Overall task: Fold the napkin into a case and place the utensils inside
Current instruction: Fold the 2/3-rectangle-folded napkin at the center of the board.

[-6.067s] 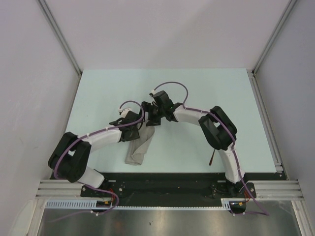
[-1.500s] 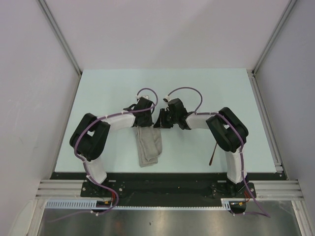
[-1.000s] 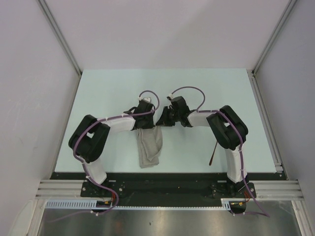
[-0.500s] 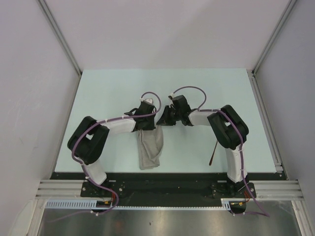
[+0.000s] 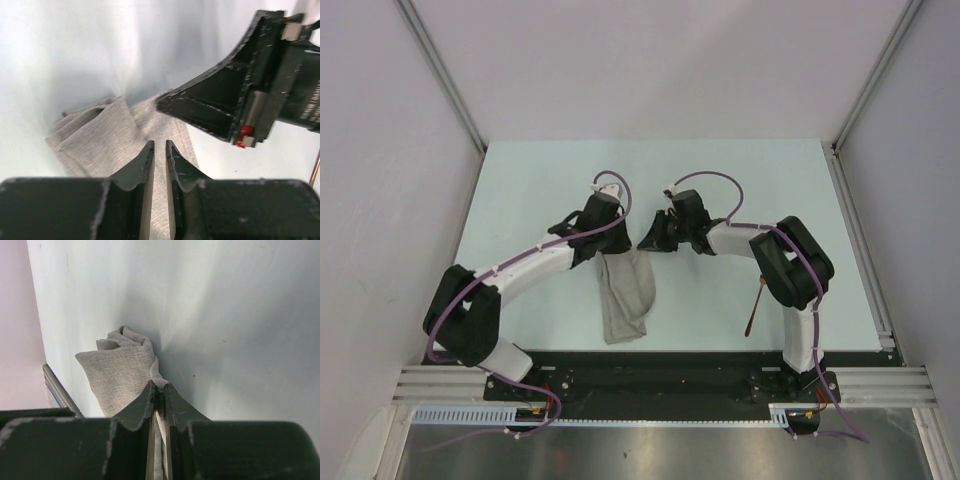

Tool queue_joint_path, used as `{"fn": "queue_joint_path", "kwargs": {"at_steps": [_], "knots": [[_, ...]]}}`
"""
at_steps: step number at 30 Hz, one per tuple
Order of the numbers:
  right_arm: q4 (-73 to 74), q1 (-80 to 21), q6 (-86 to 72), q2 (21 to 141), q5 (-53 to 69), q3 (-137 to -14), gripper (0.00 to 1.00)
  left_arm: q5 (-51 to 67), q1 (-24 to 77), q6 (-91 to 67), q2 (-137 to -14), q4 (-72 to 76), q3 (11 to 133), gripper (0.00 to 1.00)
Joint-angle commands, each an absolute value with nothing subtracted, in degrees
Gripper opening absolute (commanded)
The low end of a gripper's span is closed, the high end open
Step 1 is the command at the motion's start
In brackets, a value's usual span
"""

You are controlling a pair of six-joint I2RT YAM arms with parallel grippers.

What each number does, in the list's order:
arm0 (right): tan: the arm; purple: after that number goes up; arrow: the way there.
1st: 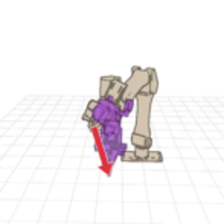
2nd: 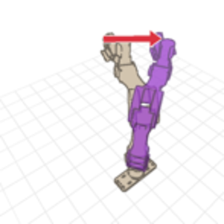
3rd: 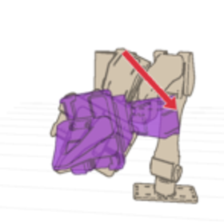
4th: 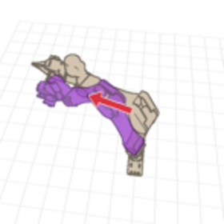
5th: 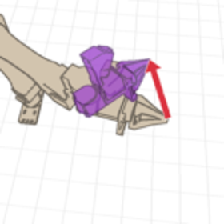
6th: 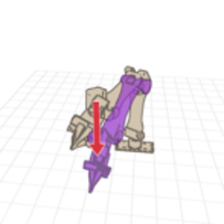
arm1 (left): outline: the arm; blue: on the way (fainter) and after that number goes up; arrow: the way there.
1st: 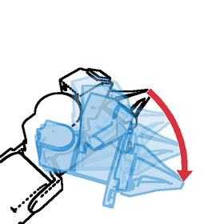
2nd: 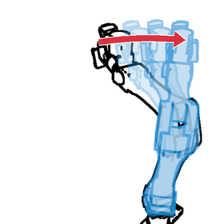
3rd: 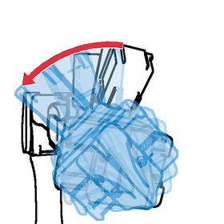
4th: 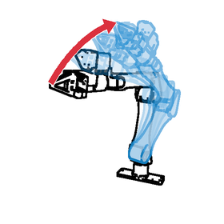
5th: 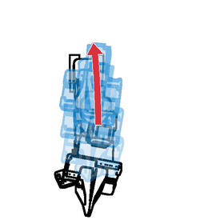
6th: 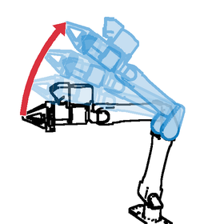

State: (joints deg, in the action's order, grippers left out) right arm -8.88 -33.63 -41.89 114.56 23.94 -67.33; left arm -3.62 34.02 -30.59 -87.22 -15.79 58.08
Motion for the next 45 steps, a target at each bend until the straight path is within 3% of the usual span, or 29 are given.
{"fn": "queue_joint_path", "kwargs": {"at_steps": [1, 8, 17, 24, 27, 30, 31, 35, 36, 39, 45], "knots": [[-10.1, -34.9, -43.8, 111.6, 24.5, -67.8, 0.03, -3.3, 32.1, -31.5, -86.2, -17.1, 54.1, 0.17], [-10.5, -38.4, -50.8, 113.0, 22.5, -69.5, 0.04, -3.6, 30.2, -32.6, -82.8, -13.4, 47.8, 0.15], [-27.9, -40.0, -68.9, 117.0, 23.2, -64.9, 0.03, -7.6, 27.7, -34.3, -74.4, -14.9, 45.0, 0.17], [-30.3, -41.9, -74.4, 119.9, 20.1, -65.7, 0.05, -3.4, 25.0, -35.2, -76.5, -11.6, 42.5, 0.18], [-31.1, -43.0, -75.5, 120.8, 18.6, -65.7, 0.05, -0.7, 25.0, -35.2, -77.1, -9.9, 42.5, 0.23], [-32.6, -43.6, -77.0, 122.1, 17.8, -65.7, 0.05, 2.2, 25.0, -35.0, -75.8, -8.5, 41.7, 0.38], [-33.0, -43.9, -77.2, 122.4, 17.8, -65.8, 0.07, 2.9, 25.0, -35.0, -74.8, -7.5, 40.9, 0.43], [-36.6, -44.6, -78.6, 124.0, 18.1, -64.9, 0.11, 1.6, 25.0, -34.5, -73.8, -7.8, 39.9, 0.46], [-38.0, -44.6, -79.4, 124.1, 18.0, -64.4, 0.24, 1.1, 25.0, -34.5, -74.0, -8.5, 39.9, 0.47], [-39.3, -44.7, -79.2, 124.5, 18.7, -64.2, 0.36, -1.7, 25.0, -35.7, -73.4, -9.8, 39.3, 0.47], [-42.0, -44.6, -78.5, 124.8, 20.9, -63.7, 0.37, -9.7, 25.0, -39.9, -67.2, -11.5, 35.2, 0.47]]}}
